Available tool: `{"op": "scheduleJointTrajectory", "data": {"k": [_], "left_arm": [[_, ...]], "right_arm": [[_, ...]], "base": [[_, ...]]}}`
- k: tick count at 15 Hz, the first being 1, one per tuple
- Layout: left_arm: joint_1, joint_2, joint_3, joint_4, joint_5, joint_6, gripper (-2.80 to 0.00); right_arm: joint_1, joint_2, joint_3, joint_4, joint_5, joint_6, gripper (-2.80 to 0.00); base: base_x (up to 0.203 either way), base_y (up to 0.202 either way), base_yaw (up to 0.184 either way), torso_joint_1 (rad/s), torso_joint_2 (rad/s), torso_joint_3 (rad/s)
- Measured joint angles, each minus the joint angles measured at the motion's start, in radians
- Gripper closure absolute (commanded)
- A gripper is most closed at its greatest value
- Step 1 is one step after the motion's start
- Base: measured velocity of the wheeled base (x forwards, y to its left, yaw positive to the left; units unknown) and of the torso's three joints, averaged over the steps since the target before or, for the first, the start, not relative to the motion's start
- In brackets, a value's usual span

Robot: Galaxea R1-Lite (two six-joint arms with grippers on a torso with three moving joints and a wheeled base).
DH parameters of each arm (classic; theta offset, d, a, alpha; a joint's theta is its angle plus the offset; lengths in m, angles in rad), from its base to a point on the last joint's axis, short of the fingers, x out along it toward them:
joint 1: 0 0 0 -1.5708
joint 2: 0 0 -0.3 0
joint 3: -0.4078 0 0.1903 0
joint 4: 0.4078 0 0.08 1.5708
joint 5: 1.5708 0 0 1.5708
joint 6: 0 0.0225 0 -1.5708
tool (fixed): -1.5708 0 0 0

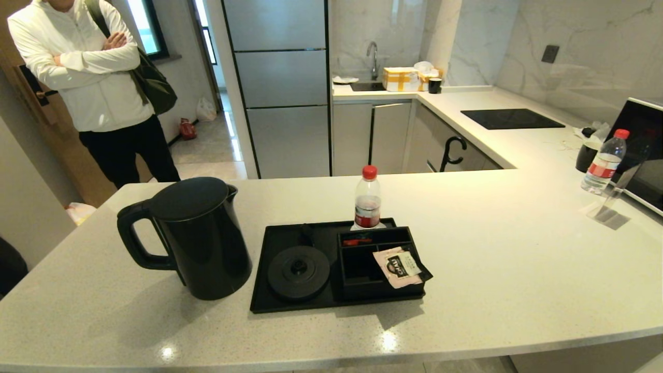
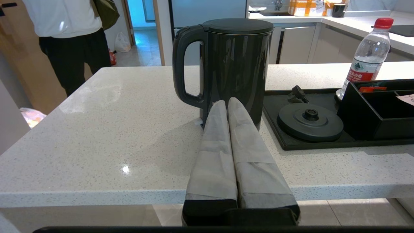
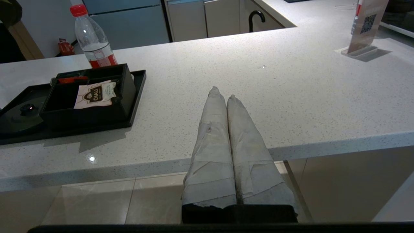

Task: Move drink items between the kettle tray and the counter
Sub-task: Pick up the bottled water

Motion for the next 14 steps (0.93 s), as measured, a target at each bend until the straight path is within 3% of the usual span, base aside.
{"op": "scheduleJointTrajectory", "data": {"k": [14], "left_arm": [[0.0,0.0,0.0,0.0,0.0,0.0,0.0]], "right_arm": [[0.001,0.005,-0.004,0.064,0.0,-0.001,0.0]], "base": [[0.0,0.0,0.0,0.0,0.0,0.0]]}}
